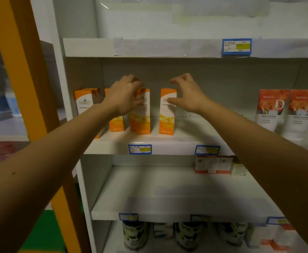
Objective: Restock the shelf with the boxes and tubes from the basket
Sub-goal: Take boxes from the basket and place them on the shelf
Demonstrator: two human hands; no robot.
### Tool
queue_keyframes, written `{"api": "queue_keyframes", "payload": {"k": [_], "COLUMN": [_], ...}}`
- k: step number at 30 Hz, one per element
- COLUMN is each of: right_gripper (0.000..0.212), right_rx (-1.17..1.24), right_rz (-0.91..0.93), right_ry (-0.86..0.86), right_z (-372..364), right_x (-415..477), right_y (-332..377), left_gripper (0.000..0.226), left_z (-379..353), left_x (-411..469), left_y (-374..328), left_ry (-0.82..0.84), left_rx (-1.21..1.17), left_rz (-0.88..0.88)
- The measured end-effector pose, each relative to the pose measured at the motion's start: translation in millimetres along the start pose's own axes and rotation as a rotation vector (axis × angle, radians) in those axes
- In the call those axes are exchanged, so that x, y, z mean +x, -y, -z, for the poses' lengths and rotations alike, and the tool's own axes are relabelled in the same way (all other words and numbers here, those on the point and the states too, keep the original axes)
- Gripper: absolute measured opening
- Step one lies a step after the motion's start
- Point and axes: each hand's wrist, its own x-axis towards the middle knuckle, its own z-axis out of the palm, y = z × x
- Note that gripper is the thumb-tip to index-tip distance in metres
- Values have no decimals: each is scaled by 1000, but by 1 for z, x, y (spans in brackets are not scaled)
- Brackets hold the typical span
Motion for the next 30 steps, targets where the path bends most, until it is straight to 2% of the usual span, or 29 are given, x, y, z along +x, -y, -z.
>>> {"api": "queue_keyframes", "payload": {"k": [5, 10, 15, 19, 23, 30], "right_gripper": [35, 20, 16, 15, 19, 23], "right_rx": [-4, 39, 86, 149, 181, 214], "right_rz": [104, 135, 174, 87, -26, -213], "right_ry": [-165, -98, -20, 109, 314, 707], "right_z": [-1, -31, -82, -119, -168, -262], "right_x": [-41, -101, -160, -207, -259, -365], "right_y": [-4, -27, -57, -73, -87, -119], "left_gripper": [41, 25, 28, 30, 23, 32], "left_z": [-3, -28, -70, -105, -152, -258], "left_x": [-28, -74, -132, -181, -234, -345], "left_y": [-14, -26, -33, -40, -50, -71], "left_ry": [-140, -132, -15, 97, 188, 537], "left_rx": [-29, -106, -146, -184, -250, -305], "left_rz": [-87, -171, -221, -214, -201, -104]}}
